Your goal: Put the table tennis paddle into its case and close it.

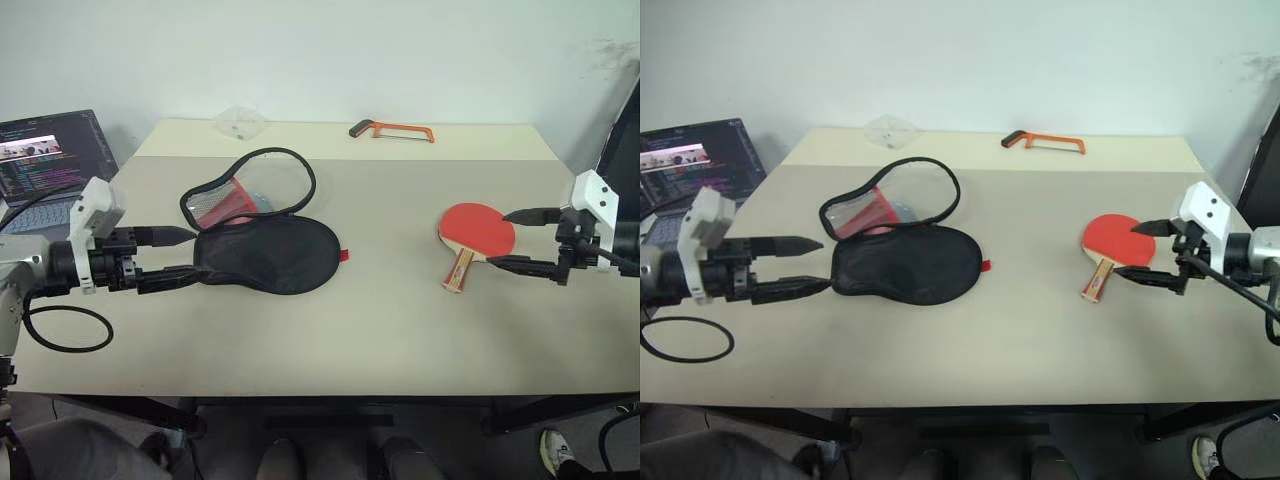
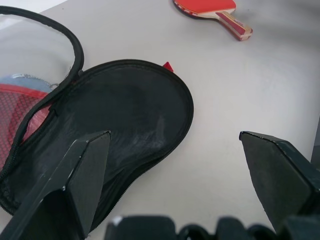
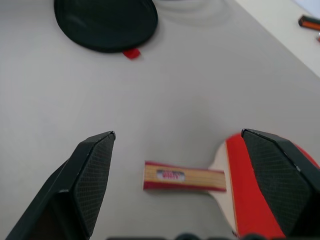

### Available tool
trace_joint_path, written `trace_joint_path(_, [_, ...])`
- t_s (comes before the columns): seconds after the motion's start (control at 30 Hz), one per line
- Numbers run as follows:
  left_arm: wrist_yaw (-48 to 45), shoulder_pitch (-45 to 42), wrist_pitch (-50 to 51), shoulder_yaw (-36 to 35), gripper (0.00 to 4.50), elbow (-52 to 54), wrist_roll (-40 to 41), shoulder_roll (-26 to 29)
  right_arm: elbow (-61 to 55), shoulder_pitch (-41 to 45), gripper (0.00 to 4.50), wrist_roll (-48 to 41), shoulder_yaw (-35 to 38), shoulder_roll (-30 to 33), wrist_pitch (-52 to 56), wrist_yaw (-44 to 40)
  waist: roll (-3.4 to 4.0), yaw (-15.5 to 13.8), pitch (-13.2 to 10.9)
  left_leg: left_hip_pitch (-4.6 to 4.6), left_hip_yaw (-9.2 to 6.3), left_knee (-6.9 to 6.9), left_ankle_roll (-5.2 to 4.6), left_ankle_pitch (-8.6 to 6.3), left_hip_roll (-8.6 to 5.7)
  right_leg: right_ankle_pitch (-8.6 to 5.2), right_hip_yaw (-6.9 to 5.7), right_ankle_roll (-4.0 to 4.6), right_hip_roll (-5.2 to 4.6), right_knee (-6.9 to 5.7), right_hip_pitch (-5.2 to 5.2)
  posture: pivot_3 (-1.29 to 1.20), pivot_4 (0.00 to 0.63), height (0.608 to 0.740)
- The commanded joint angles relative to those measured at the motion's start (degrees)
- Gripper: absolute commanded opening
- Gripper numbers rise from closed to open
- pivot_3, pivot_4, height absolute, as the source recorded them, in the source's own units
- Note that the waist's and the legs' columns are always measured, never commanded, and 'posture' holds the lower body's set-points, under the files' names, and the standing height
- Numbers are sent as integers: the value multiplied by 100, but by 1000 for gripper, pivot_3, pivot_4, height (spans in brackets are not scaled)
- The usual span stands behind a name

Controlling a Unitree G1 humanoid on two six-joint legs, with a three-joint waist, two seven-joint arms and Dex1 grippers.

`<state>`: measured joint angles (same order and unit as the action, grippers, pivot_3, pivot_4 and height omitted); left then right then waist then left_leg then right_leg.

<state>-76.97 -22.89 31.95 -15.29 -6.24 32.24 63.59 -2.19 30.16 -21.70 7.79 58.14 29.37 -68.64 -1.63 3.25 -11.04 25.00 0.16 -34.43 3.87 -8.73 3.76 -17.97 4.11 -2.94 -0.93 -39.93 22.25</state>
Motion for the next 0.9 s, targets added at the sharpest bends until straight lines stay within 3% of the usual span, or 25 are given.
trace_joint_path(0.03, [-6, -59, -72, -134, 4500, 94, -5, 106, -176, 172, 4446, -110, 91, 28, -3, 57, 0, -1, 0, 0, 1, 0, 0, 0, 0, 0, 0, 0, 0, 0, 0, 0, 150, 740])
trace_joint_path(0.27, [896, -81, 66, -270, 4500, -63, -177, -169, -15, 591, 4446, 37, -212, -473, -331, 186, 0, 13, 0, -4, 0, -2, -1, 0, 1, -1, 1, -2, 0, -4, -1, 0, 150, 740])
trace_joint_path(0.43, [1645, -879, 99, 134, 4500, -1318, -740, -371, -208, 683, 4446, -13, -290, -702, -324, 338, -5, -10, -3, 0, -3, -4, -1, 0, 0, 1, -1, -2, 3, -3, -1, 0, 150, 740])
trace_joint_path(0.67, [2532, -2239, 48, 846, 4500, -3733, -1659, -1395, -629, 469, 4446, -46, -388, -822, -168, 569, -10, -98, -4, 6, -10, -17, 0, 0, -4, 7, -3, -10, 6, -4, -7, 0, 150, 740])
trace_joint_path(0.9, [2784, -2479, -152, 1058, 4500, -4516, -2002, -2144, -761, 407, 4446, -19, -366, -721, 23, 652, -18, -140, -9, 18, -17, -27, 0, 1, -5, 18, -8, -2, 7, -8, -2, 0, 150, 740])
